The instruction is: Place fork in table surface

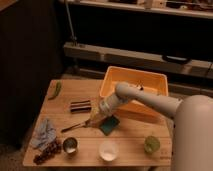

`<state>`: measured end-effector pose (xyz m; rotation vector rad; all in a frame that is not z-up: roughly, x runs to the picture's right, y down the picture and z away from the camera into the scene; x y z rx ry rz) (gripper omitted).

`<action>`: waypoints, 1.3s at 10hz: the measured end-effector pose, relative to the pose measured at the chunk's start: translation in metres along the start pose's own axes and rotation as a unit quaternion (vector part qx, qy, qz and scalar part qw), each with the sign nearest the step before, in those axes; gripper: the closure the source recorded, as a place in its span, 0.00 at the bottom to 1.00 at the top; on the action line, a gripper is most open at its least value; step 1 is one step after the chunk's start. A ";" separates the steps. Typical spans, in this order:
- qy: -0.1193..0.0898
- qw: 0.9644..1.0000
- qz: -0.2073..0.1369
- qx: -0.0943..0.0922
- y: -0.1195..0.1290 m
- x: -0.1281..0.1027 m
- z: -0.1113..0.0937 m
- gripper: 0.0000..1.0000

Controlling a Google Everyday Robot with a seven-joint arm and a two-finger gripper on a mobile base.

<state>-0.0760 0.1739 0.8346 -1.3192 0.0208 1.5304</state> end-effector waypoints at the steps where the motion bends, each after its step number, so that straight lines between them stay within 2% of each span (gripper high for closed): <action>1: 0.003 1.000 -0.002 0.006 0.001 0.002 0.005 0.70; 4: 0.006 1.000 -0.010 0.023 0.009 0.010 0.004 0.39; 6: 0.005 0.999 -0.012 0.029 0.012 0.012 0.004 0.23; 7: 0.003 0.999 -0.013 0.033 0.013 0.013 0.004 0.20; 10: -0.004 0.999 -0.016 0.045 0.015 0.014 0.002 0.20; 13: -0.020 0.996 -0.027 0.080 0.022 0.017 -0.003 0.20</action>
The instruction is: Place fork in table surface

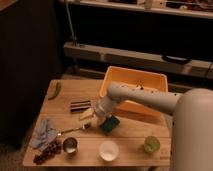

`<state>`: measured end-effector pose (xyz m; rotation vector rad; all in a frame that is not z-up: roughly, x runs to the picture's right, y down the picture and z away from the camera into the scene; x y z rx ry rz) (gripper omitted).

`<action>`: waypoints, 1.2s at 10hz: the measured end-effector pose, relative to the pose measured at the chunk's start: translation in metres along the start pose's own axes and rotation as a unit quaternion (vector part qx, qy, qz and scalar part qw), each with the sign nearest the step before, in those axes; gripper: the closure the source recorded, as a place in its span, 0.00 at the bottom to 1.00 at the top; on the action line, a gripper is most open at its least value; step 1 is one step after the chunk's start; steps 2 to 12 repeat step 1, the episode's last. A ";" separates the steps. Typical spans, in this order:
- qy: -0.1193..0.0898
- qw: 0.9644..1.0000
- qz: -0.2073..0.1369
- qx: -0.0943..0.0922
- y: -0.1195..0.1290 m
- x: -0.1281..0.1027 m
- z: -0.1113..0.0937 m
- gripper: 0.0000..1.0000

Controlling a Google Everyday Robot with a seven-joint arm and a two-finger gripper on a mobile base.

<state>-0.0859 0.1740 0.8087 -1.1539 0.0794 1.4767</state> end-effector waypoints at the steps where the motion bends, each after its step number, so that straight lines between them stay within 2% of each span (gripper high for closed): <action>1: -0.015 1.000 -0.004 0.016 0.002 0.001 -0.006 0.20; 12: -0.015 1.000 -0.004 0.016 0.002 0.001 -0.006 0.20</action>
